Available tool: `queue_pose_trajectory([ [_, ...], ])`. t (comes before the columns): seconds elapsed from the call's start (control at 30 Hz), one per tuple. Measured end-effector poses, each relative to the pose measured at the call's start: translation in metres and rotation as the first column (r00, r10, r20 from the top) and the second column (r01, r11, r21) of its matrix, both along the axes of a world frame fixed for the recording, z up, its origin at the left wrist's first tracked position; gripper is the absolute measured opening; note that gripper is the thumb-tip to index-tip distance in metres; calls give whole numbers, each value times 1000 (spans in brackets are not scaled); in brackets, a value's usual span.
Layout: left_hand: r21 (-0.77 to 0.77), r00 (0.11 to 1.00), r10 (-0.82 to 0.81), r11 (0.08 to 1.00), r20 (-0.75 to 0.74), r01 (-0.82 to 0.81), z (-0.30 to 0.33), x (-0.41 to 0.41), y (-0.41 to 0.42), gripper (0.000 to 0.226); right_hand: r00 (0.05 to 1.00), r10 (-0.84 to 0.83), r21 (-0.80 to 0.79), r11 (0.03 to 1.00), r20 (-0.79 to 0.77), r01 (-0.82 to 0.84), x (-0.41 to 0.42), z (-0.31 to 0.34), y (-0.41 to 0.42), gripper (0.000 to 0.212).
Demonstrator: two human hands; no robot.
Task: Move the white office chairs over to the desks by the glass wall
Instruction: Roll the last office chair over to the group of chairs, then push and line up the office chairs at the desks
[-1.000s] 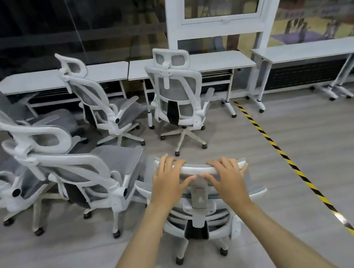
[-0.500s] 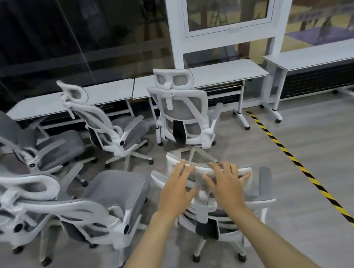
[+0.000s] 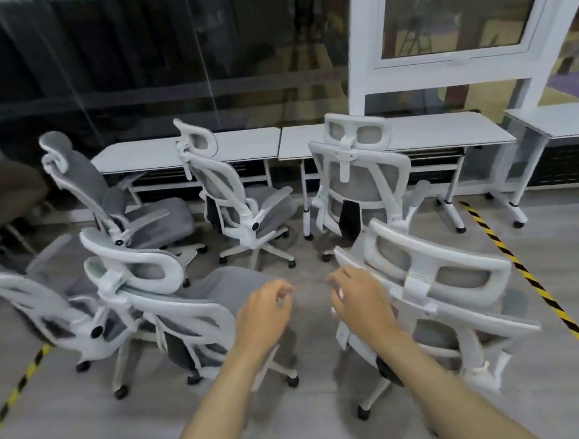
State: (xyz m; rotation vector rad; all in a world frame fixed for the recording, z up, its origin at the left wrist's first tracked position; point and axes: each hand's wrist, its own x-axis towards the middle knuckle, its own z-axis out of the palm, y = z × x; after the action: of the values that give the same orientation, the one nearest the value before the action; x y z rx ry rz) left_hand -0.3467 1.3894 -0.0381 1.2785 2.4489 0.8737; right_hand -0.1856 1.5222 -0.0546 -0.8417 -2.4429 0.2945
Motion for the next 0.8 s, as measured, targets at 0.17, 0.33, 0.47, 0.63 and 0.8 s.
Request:
queue_pose_trajectory([
  [0.17,-59,992,69,995,-107,-76,-8,-89,-115,17,984,132,-104,987,121,-120,-105,-1,-101,21],
  [0.33,-135,981,82,985,-178,-107,-8,-179,-242,17,939,248,-87,968,239,-234,-212,8,-202,21],
  [0.47,-136,958,228,958,-175,-252,-8,-238,-327,14,885,363,-64,931,290,-361,-294,12,-270,18],
  [0.63,-150,923,363,913,-128,-380,-17,-312,-414,18,808,483,-61,868,338,-493,-400,5,-344,19],
  [0.8,-203,886,441,863,-144,-463,-37,-413,-482,21,748,542,-76,826,382,-559,-526,-19,-400,21],
])
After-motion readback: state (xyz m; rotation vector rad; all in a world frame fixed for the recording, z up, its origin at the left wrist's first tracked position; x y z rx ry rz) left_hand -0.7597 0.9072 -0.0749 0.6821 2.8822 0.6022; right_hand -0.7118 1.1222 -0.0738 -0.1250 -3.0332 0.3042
